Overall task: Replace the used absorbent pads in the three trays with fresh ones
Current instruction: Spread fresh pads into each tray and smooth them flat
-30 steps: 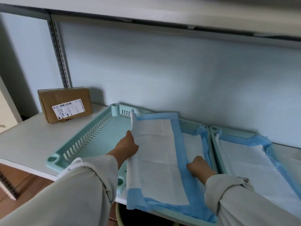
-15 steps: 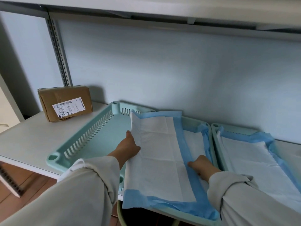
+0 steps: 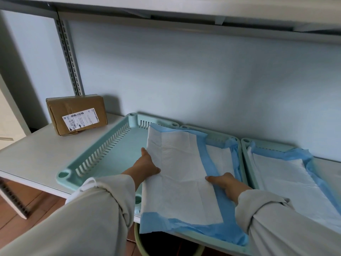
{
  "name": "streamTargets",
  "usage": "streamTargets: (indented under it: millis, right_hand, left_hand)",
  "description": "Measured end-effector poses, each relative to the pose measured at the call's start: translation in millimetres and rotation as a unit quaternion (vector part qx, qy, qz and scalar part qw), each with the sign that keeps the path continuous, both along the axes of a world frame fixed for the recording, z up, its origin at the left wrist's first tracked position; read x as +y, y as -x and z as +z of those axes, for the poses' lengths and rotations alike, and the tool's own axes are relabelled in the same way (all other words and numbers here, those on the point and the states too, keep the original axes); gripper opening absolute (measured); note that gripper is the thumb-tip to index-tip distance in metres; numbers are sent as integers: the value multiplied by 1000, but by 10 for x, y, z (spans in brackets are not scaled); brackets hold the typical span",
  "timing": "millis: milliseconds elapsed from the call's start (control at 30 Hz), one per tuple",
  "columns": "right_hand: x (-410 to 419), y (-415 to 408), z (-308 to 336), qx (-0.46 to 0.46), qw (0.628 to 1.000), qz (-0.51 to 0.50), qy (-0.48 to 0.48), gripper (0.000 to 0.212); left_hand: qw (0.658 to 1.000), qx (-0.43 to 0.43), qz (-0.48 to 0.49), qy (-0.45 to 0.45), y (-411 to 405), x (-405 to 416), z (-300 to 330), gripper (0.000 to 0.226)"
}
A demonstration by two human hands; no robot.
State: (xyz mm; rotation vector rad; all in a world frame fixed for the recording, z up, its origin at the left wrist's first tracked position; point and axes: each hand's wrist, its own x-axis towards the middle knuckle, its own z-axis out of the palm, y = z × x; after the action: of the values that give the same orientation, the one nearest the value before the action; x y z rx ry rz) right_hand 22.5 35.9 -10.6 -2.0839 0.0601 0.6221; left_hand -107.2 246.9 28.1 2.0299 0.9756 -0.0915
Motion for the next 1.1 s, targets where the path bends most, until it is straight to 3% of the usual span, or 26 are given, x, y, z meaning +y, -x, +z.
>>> streamTargets:
  millis: [167,333,433,533,667,767,833,900,967,1033,1100]
  right_hand:
    - [98,92,142,2,999,36,20,49]
    - [233,195,203,-46,993,73,75,42]
    - [263,244,222,-150,977,86,124,31]
    - [340,246,341,-264,954,56,126,27]
    - [600,236,593,-347,937,-2,33,21]
    - [926,273,699,-333,940,-34,-63,15]
    - [1144,294,722,-289,948,-73,-113,30]
    - [1412,343,667,-227,958,-94,-145,28]
    - [1654,409,570,-176,966,-109,-158,13]
    - [1830,451,453,-119,975,-123,-143,35]
    - [1990,510,321,-61,990,-68,-110,41]
  left_hand:
    - [999,-27,6,17,1,-25,6,100]
    - [994,-60,36,86,16,-66,17,72]
    - [989,-35,11,143,132,-71,57,60]
    - [997,-32,-48,44,189,-28,176,64]
    - [985,-117,-20,-126,152,309,450,52]
    - [967,-120,0,-227,149,646,639,65]
    - [966,-121,8,-230,162,824,708,77]
    - [969,-123,1,-214,196,1015,683,82]
    - [972,-121,-11,-200,249,1185,568,83]
    - [974,-107,-7,-199,317,1318,396,78]
    - [974,-75,9,-213,392,1466,179,68]
